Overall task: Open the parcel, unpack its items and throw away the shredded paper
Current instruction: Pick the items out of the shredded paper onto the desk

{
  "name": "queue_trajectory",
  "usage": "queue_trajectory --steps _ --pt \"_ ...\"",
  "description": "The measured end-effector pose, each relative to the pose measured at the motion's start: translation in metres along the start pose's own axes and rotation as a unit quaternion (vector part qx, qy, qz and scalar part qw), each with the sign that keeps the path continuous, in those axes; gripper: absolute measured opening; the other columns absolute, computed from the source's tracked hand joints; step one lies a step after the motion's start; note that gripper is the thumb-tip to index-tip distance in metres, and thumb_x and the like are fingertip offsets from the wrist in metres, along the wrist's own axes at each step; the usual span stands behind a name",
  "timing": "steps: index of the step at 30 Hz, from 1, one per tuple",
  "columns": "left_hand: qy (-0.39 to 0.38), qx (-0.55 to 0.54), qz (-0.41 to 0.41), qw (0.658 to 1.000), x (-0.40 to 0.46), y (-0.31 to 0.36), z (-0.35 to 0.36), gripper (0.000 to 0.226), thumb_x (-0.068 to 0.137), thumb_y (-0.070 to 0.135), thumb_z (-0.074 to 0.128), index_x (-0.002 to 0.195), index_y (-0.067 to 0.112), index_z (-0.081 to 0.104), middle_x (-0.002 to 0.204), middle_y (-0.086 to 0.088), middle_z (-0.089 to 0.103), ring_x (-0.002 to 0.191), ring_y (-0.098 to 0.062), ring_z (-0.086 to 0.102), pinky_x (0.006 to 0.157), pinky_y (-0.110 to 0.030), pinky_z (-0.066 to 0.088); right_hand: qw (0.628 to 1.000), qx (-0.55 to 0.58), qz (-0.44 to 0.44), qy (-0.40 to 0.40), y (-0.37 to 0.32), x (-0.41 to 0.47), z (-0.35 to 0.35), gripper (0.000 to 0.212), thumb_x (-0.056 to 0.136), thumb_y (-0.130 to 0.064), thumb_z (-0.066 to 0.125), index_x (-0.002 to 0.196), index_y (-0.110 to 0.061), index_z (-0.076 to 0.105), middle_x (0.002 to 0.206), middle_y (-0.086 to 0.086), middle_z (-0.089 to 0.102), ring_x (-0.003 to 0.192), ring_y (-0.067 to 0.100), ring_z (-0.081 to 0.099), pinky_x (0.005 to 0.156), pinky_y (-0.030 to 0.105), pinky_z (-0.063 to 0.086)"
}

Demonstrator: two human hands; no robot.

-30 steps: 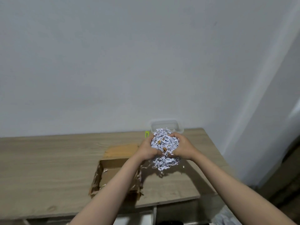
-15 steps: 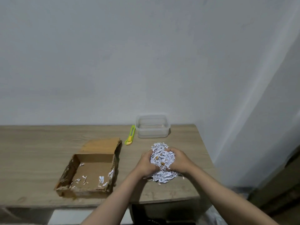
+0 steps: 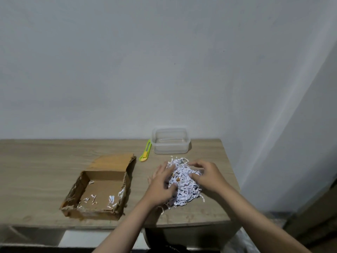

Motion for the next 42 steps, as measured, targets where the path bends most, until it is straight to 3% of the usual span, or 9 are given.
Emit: queue_trajectory --steps 2,6,17,22,26,30,33,38,42 --pt "-0.013 0.027 0.026 0.999 0.002 0.002 0.011 0.059 0.083 0.046 0.048 0.139 0.047 0.030 0.156 0.015 0.012 0.146 -0.014 0.007 0.112 -0.064 0.004 0.999 -0.018 -0.034 0.006 -0.002 -0.009 0.012 0.025 0.077 -0.017 0.072 0.102 -0.019 0.070 0.104 -0.003 0.068 0.096 0.007 0.060 0.088 0.023 0.049" --pt "-0.027 0.108 0.026 0.993 0.002 -0.006 0.025 0.051 0.092 0.043 0.039 0.142 0.041 0.029 0.156 0.015 0.011 0.146 -0.014 0.010 0.113 -0.060 0.011 0.990 -0.121 -0.074 -0.022 0.012 -0.019 0.034 0.026 0.079 -0.031 0.067 0.105 -0.028 0.069 0.102 -0.009 0.057 0.106 0.009 0.045 0.093 0.025 0.040" --pt "0.006 0.153 -0.065 0.986 -0.018 -0.031 0.010 0.056 0.094 0.047 0.039 0.144 0.046 0.014 0.158 0.003 0.013 0.144 -0.022 0.016 0.113 -0.058 0.010 0.993 -0.095 -0.043 0.048 0.033 -0.035 0.016 0.020 0.079 -0.029 0.070 0.098 -0.025 0.070 0.092 -0.014 0.053 0.097 0.010 0.049 0.082 0.023 0.040" --pt "0.056 0.089 -0.049 0.993 -0.025 -0.025 0.009 0.062 0.090 0.051 0.043 0.145 0.044 0.014 0.159 -0.007 0.006 0.146 -0.026 0.007 0.113 -0.057 0.007 0.993 -0.090 -0.029 0.076 0.033 -0.043 0.010 0.026 0.078 -0.028 0.070 0.104 -0.026 0.068 0.099 -0.010 0.054 0.100 0.009 0.049 0.083 0.017 0.038" --pt "0.073 0.082 0.021 0.994 -0.030 -0.013 0.016 0.064 0.087 0.054 0.041 0.145 0.045 0.014 0.159 0.006 0.001 0.144 -0.020 0.010 0.113 -0.055 0.006 0.985 -0.091 -0.066 0.129 0.020 -0.047 0.014 0.029 0.078 -0.024 0.068 0.107 -0.026 0.067 0.106 -0.010 0.056 0.106 0.011 0.048 0.091 0.027 0.042" --pt "0.013 0.149 0.022 0.988 -0.033 -0.018 0.029 0.059 0.092 0.055 0.032 0.144 0.050 0.005 0.158 0.014 -0.007 0.146 -0.014 -0.004 0.112 -0.060 0.001 0.981 -0.161 -0.100 0.046 0.009 -0.047 0.034 0.035 0.085 -0.032 0.056 0.120 -0.033 0.059 0.129 -0.010 0.055 0.123 0.013 0.044 0.105 0.038 0.035" --pt "0.010 0.171 -0.004 0.985 -0.040 -0.029 0.033 0.054 0.095 0.053 0.022 0.141 0.054 -0.005 0.158 0.014 -0.008 0.146 -0.016 -0.006 0.112 -0.060 0.004 0.975 -0.213 -0.063 0.004 0.012 -0.049 0.042 0.040 0.088 -0.037 0.051 0.128 -0.036 0.052 0.141 -0.010 0.046 0.133 0.014 0.034 0.113 0.041 0.024" --pt "0.026 0.181 0.003 0.983 -0.047 -0.038 0.035 0.053 0.088 0.058 0.013 0.138 0.057 -0.006 0.159 0.010 0.004 0.147 -0.020 0.000 0.113 -0.056 0.007 0.977 -0.213 -0.029 0.009 0.021 -0.059 0.037 0.040 0.089 -0.042 0.048 0.129 -0.039 0.049 0.146 -0.011 0.038 0.136 0.015 0.030 0.115 0.045 0.022" --pt "0.032 0.174 0.004 0.984 -0.048 -0.038 0.034 0.054 0.089 0.057 0.015 0.140 0.056 -0.003 0.159 0.010 0.005 0.146 -0.020 0.000 0.114 -0.055 0.006 0.980 -0.200 -0.010 0.021 0.028 -0.064 0.028 0.039 0.090 -0.038 0.050 0.128 -0.028 0.053 0.143 -0.008 0.043 0.134 0.017 0.033 0.111 0.041 0.027"
Point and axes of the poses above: each hand's wrist, its own x-axis towards the middle knuckle, its own z-axis out of the palm, y = z × x, the point moved 3 cm from there along x, towards the middle knuckle
